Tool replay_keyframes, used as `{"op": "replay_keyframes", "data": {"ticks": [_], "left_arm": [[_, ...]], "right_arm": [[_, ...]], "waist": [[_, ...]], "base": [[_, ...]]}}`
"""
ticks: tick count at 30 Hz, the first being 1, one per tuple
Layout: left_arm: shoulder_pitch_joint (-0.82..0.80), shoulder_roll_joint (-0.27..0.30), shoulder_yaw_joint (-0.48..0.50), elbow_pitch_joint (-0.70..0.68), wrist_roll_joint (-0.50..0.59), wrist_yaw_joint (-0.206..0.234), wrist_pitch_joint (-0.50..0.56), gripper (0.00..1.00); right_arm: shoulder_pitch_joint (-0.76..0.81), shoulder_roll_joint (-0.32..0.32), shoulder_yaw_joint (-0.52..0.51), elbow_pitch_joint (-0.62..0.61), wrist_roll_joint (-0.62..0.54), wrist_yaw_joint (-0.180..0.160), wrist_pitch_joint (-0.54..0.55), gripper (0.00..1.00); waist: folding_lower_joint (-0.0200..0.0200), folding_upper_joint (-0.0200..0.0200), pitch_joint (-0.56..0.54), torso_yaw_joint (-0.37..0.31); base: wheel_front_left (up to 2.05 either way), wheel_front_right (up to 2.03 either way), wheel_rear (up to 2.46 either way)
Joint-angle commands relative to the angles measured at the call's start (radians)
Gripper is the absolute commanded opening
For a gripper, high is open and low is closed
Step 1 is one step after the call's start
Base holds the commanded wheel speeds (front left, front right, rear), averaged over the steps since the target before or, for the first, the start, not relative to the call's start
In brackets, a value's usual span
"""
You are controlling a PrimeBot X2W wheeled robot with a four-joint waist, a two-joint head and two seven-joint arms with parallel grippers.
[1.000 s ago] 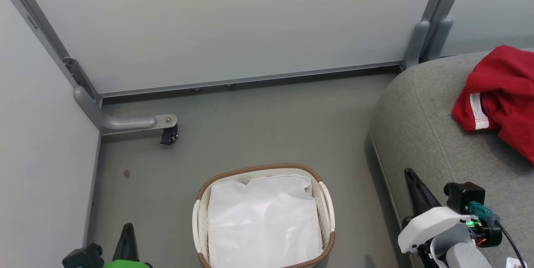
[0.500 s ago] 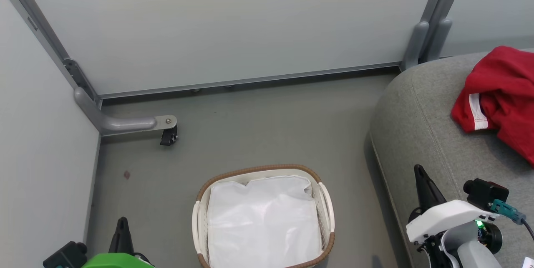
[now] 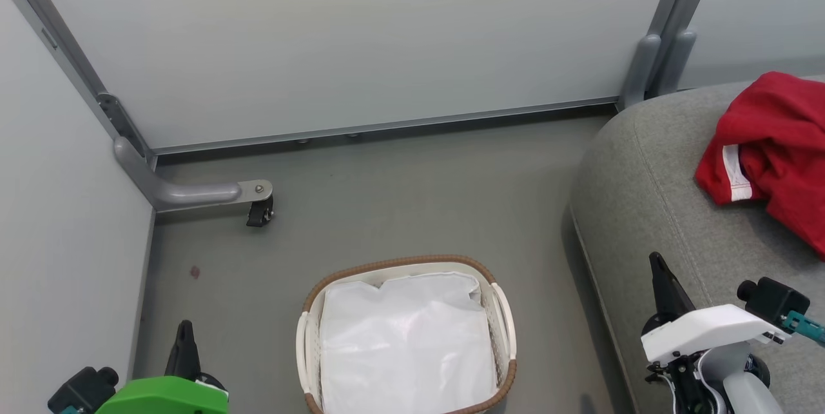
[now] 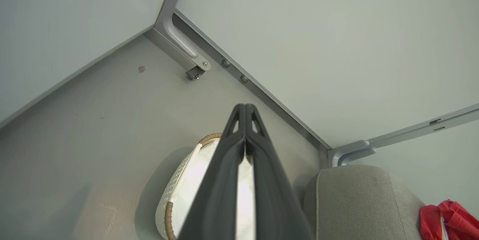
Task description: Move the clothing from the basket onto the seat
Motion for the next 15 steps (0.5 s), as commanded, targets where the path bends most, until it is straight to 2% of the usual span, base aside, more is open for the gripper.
{"op": "replay_keyframes", "data": {"ticks": [1,15], "left_arm": [[-0.027,0.006,0.005,-0.021,-0.033,-0.003,0.007,0.00],[-0.041,0.007,0.016,-0.055,-0.194,-0.007,0.053,0.00]], "right_arm": [[-0.003,-0.006,-0.007,-0.019,0.036,0.000,0.007,0.00],[0.005,-0.008,-0.023,-0.044,0.220,-0.001,0.053,0.00]], "waist": [[0.0000,0.0000,0.000,0.000],[0.0000,0.0000,-0.004,-0.002]], "base": [[0.00,0.00,0.00],[0.00,0.00,0.00]]}}
